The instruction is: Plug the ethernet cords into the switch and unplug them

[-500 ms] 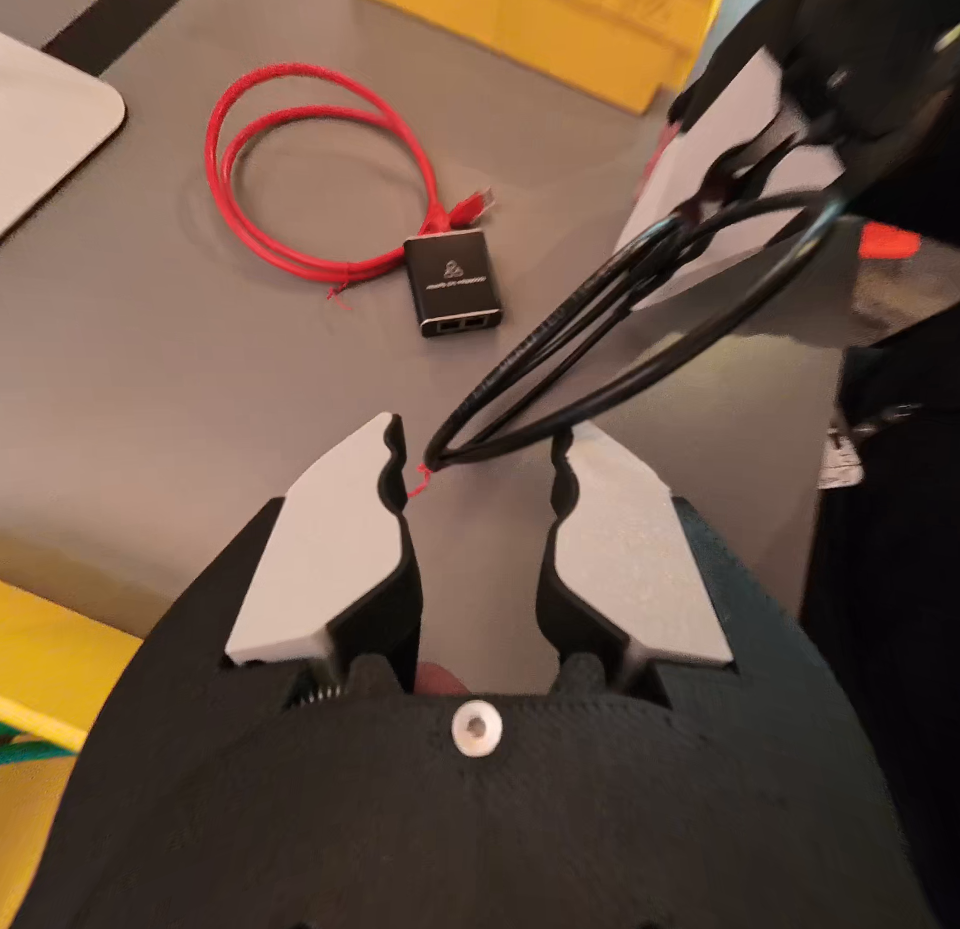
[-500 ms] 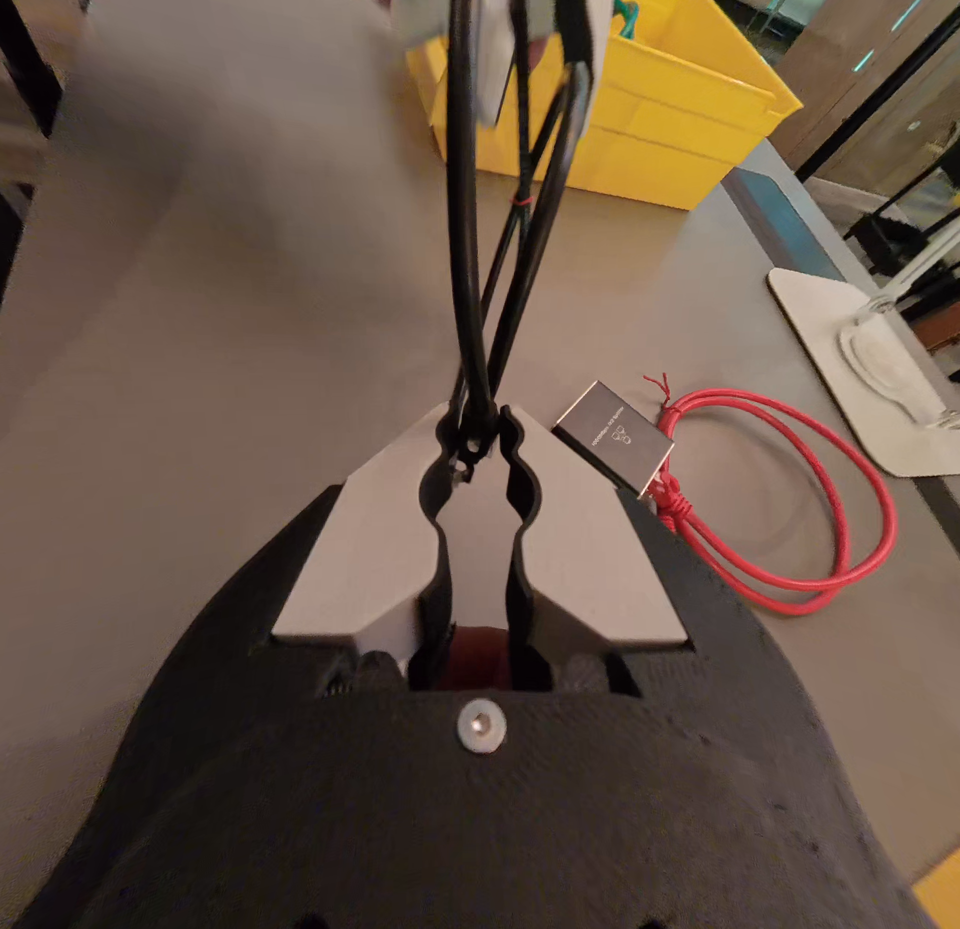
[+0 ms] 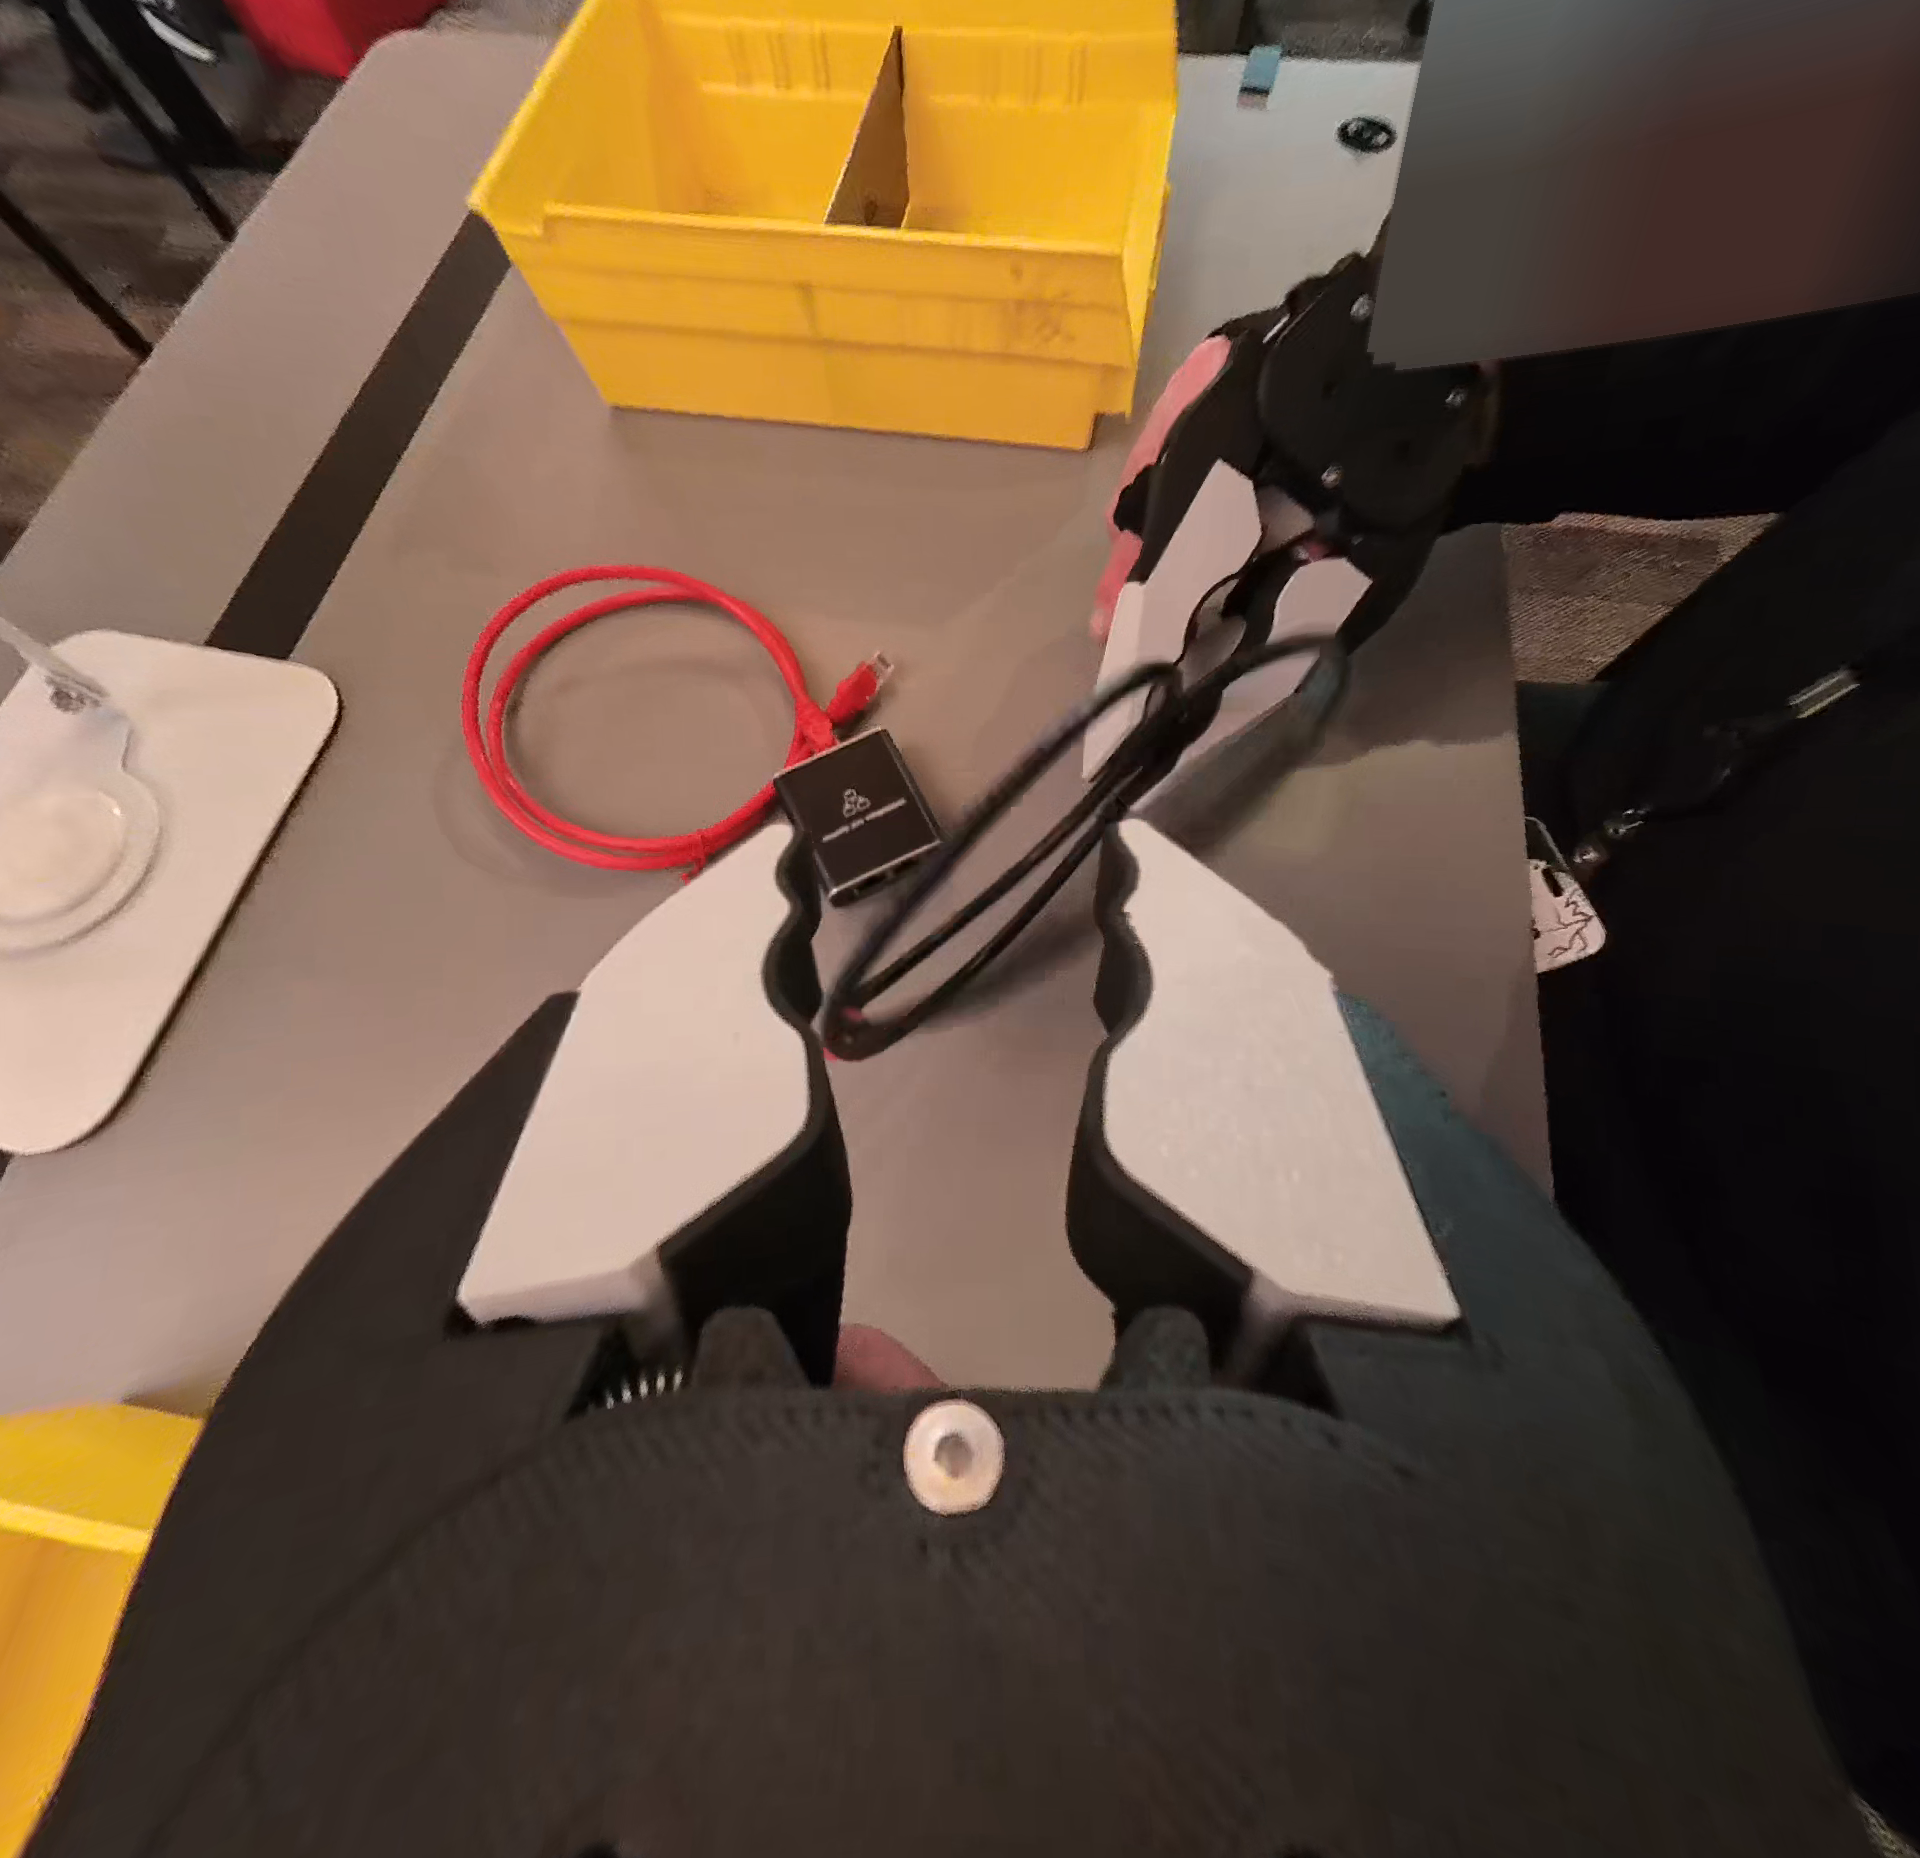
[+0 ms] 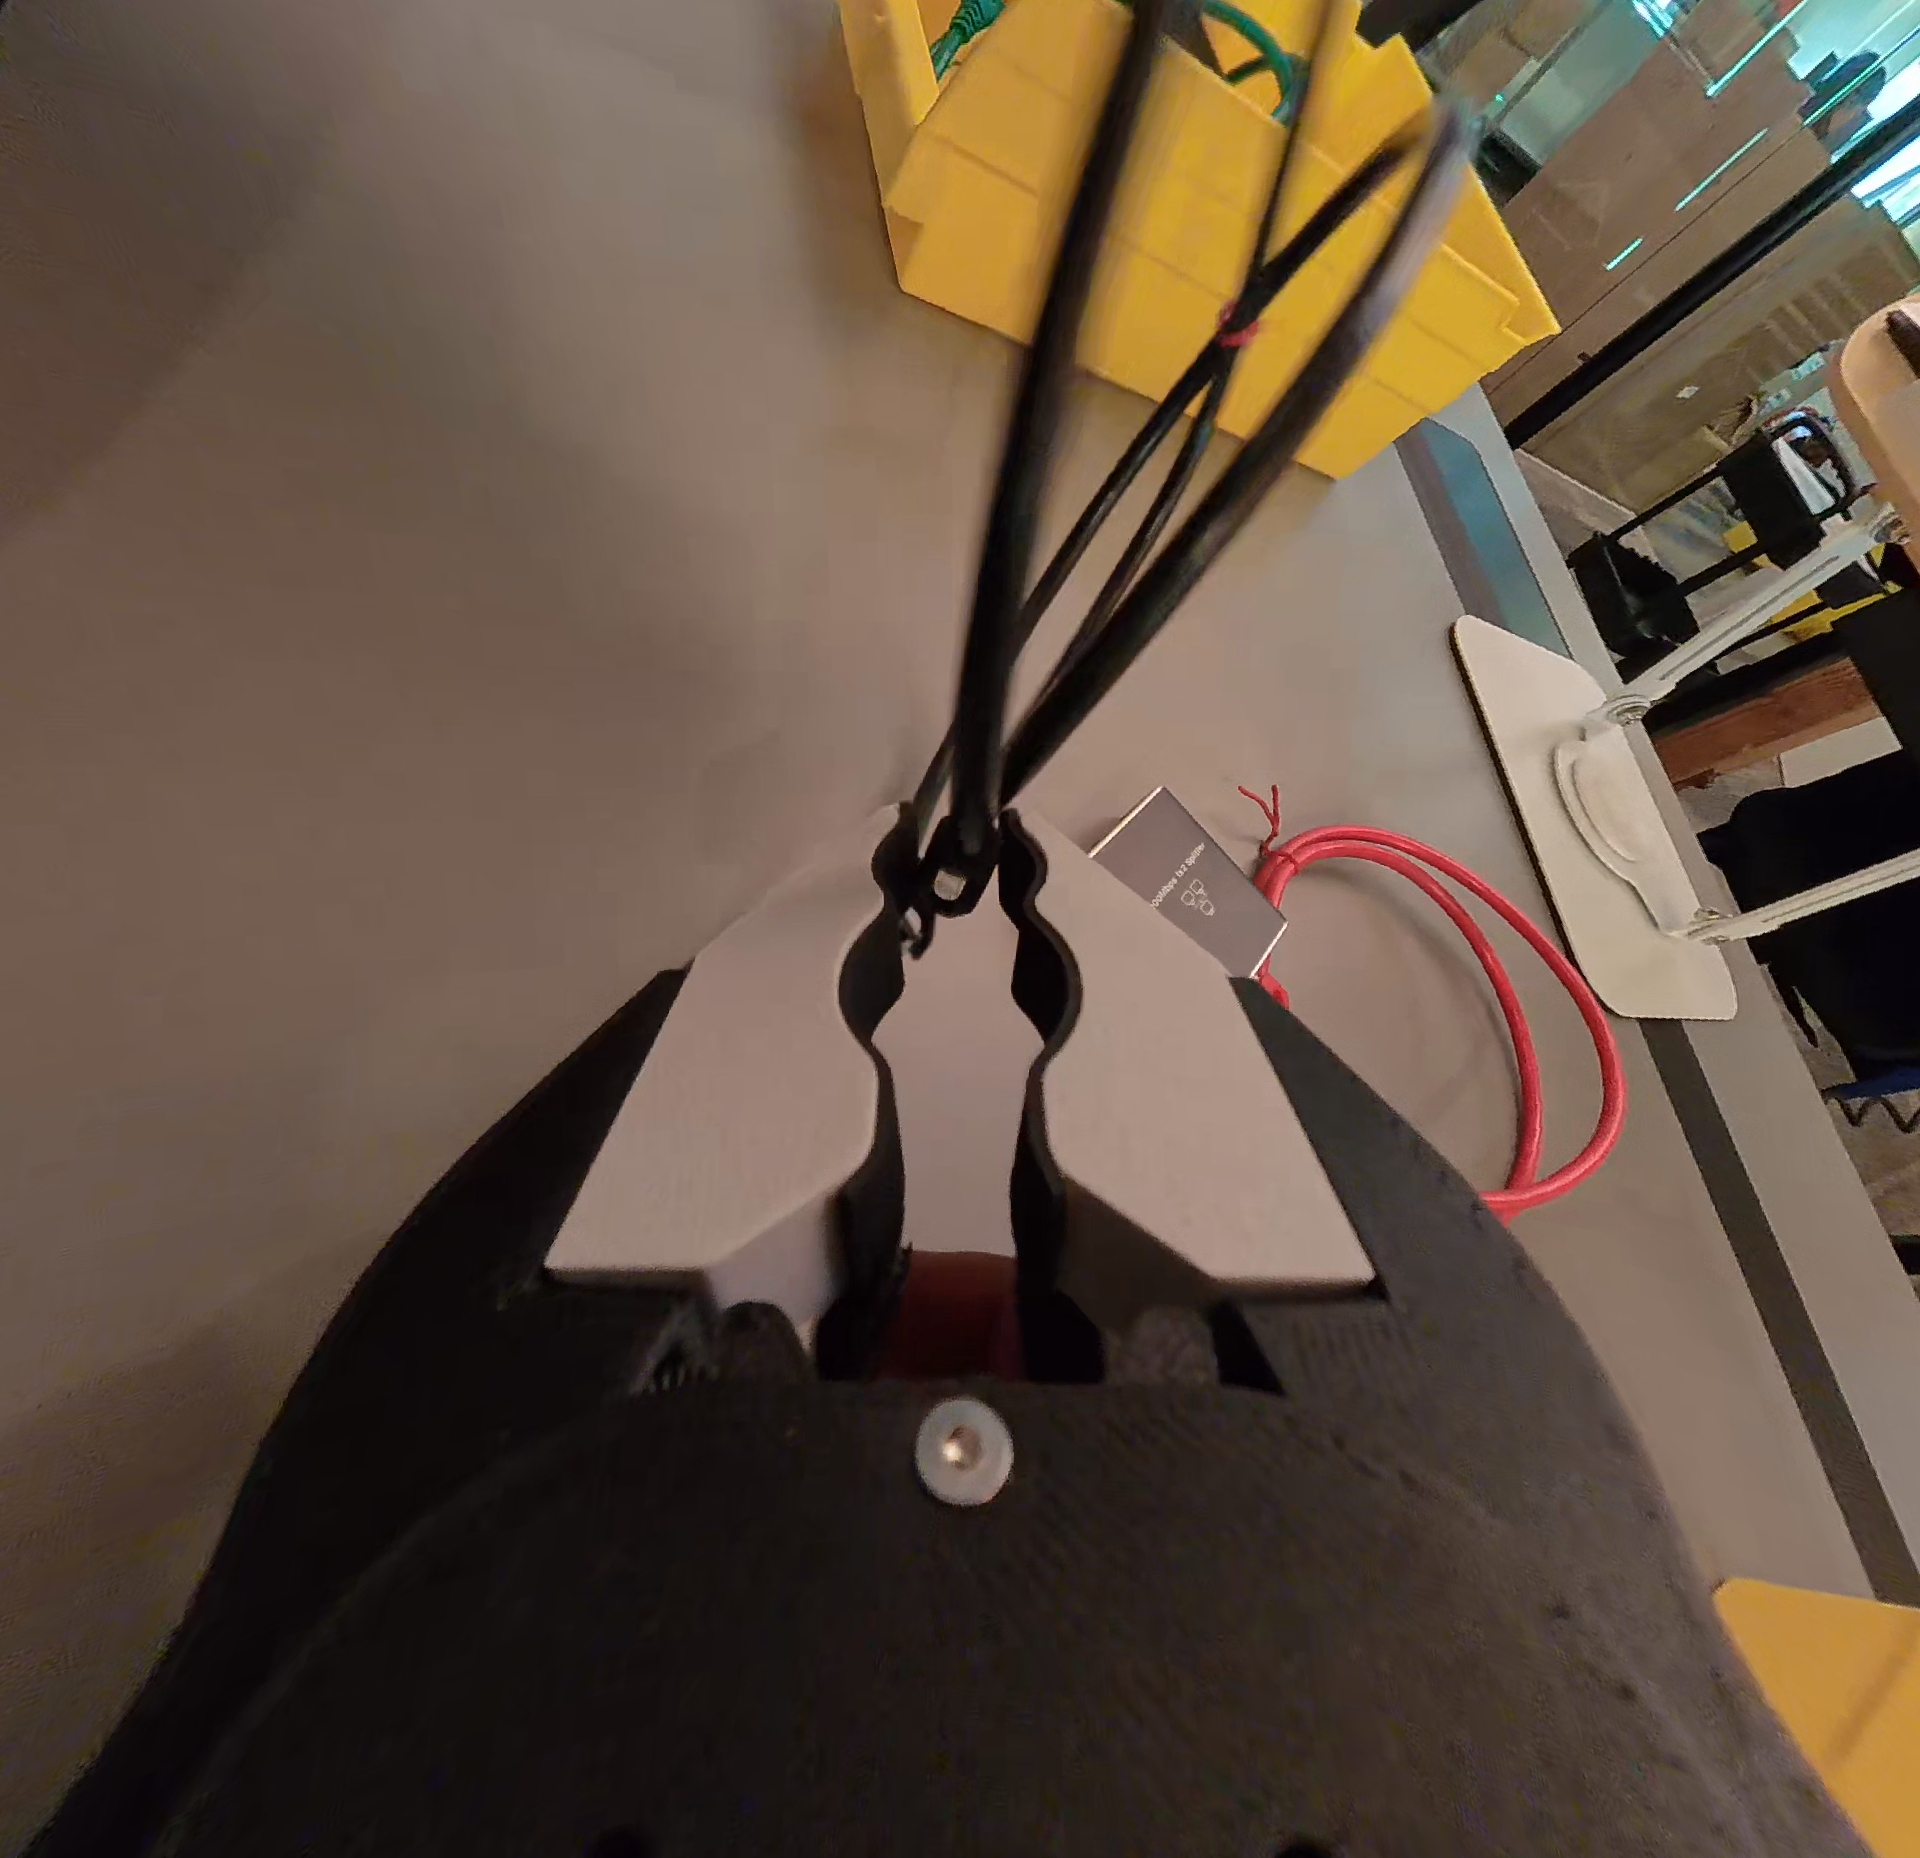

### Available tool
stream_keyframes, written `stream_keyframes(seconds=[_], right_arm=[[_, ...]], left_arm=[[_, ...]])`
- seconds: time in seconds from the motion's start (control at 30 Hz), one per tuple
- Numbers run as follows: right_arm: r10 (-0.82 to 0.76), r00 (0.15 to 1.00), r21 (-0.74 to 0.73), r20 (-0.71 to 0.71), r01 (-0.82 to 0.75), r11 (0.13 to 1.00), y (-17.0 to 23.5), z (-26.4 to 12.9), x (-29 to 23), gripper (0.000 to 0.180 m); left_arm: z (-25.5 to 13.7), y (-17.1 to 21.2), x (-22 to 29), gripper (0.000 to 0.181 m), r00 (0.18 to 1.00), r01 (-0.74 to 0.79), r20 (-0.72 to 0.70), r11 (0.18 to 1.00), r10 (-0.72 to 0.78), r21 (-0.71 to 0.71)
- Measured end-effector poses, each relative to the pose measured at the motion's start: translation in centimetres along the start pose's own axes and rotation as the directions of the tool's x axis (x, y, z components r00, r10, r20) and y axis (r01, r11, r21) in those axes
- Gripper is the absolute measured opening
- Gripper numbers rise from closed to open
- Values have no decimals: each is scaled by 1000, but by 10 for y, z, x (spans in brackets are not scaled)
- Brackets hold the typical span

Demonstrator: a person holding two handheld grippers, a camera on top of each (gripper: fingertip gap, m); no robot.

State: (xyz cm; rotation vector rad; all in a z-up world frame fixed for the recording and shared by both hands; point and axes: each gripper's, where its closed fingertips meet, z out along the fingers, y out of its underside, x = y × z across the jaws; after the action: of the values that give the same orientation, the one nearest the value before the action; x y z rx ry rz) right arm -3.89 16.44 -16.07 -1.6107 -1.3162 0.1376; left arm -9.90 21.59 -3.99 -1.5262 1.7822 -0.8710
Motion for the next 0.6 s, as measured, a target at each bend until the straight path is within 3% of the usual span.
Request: stream_keyframes(seconds=[0.1,0.23,0.47,0.6], right_arm=[[-23,1000,-19,8,23,1000,4,1,-3,11],[-55,998,-33,31,56,998,5,5,-10,10],[-83,996,-22,15,83,996,1,5,-10,10],[-130,991,8,-14,130,991,-8,3,-9,10]], left_arm=[[-14,-2,4,51,999,8,-53,1000,-8,4],[-15,5,-3,51,1000,19,-13,1000,-19,-3],[69,36,20,49,986,-165,-61,974,157,-156],[109,35,44,51,961,-132,-257,986,103,-99]])
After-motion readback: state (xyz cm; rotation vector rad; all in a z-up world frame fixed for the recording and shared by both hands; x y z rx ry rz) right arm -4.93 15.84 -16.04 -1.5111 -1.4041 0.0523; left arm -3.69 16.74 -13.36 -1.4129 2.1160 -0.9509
